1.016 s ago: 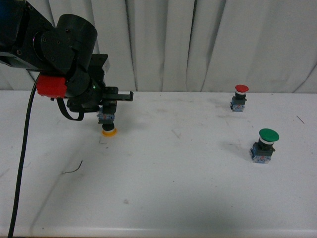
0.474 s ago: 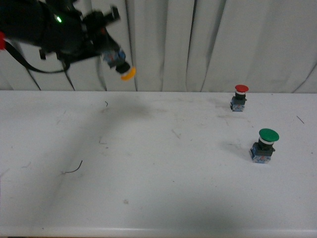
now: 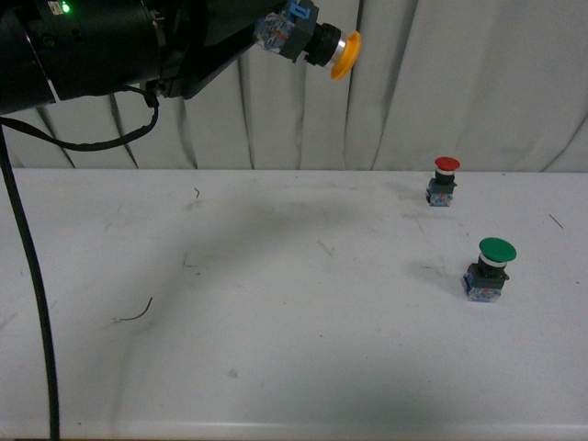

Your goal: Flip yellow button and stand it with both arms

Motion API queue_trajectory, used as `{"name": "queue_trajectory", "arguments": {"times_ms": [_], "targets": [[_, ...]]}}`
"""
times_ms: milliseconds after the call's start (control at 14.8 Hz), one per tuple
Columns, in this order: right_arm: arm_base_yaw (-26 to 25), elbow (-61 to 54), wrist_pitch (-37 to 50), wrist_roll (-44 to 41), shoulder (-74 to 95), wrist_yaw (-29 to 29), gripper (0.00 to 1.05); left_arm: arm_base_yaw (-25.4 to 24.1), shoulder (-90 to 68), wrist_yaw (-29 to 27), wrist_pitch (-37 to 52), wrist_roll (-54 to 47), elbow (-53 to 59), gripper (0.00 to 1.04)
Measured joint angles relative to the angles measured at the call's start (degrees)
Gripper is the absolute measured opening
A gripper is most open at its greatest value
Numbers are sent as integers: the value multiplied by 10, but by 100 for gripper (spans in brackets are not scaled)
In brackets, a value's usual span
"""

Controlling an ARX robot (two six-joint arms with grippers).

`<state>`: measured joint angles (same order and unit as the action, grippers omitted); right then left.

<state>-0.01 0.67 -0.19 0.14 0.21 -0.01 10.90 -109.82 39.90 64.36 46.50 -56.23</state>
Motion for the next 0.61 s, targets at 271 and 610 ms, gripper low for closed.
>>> {"name": "queue_trajectory", "arguments": {"times_ms": [271, 610], "targets": [[0, 0, 0, 0, 0, 0, 98, 11, -65, -12, 91, 101, -9, 30], [0, 0, 0, 0, 0, 0, 98, 21, -68, -27, 92, 122, 1, 30]]}}
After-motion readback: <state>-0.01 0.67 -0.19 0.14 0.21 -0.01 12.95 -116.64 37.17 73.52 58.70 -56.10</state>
